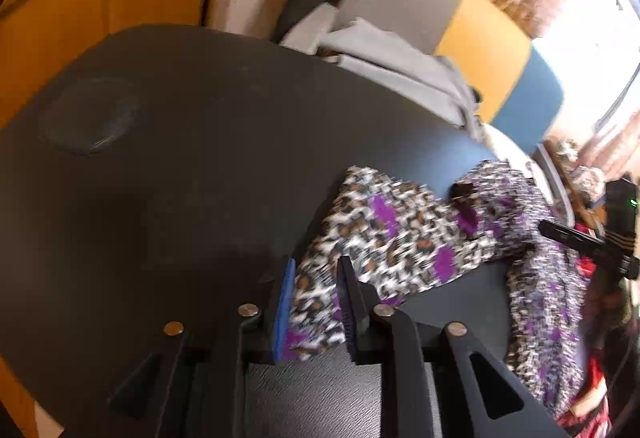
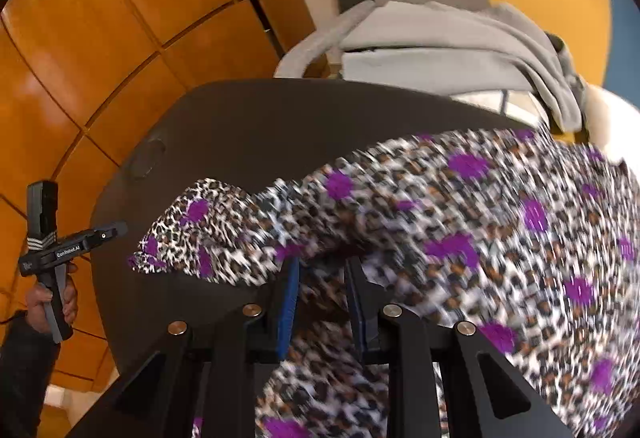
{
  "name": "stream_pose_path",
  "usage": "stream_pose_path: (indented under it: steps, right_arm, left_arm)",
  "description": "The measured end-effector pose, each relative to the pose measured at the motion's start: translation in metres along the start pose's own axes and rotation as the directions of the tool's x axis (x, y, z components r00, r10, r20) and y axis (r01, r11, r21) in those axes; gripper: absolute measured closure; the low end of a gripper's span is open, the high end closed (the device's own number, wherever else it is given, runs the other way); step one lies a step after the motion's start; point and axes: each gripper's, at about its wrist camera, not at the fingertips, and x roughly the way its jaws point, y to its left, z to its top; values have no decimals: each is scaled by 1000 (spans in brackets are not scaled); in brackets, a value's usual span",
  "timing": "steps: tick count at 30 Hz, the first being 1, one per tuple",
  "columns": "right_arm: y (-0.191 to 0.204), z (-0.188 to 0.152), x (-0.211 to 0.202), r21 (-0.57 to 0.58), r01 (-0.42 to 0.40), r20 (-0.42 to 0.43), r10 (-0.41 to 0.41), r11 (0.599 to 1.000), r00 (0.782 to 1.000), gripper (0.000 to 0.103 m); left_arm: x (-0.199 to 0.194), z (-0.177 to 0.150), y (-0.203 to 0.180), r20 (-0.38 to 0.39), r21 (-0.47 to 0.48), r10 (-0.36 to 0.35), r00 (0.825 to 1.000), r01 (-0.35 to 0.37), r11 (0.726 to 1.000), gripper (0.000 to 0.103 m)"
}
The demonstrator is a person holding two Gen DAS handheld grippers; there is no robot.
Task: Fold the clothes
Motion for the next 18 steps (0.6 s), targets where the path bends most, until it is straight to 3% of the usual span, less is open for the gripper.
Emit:
stream_pose_path:
  steps: [2,4,6,10,14,16,18]
  right_arm:
    - [9,10,3,-21,7,-4,-7,1000,1000,79]
    - [14,15,7,-27,0,-14,0,1000,1000,78]
    - [18,16,11,-31,6,-29,-7,1000,1000,65]
    - [21,18,25,-35,23,-44,-24,999,999,62]
    - [18,27,31,-10,35,-50,-35,999,998,62]
    - [13,33,34,10,33,-65,-32,999,997,62]
    - [6,40,40,19,55,-79,-53,998,995,62]
  left_arm:
    - [14,4,-3,-91,40,-46,995,50,998,76]
    - [19,0,-6,-139,104,-29,990,43,994,76]
    - [19,-12,3,-164,128,6,986,15,992,76]
    - [22,-23,24,-155,56,-28,988,37,998,76]
    - [31,-21,11,-130,74,-53,990,63,995,75]
    - [37,-23,-3,-124,126,-25,992,41,991,75]
    - [42,-19,-12,-106,148,41,994,-25,989,87]
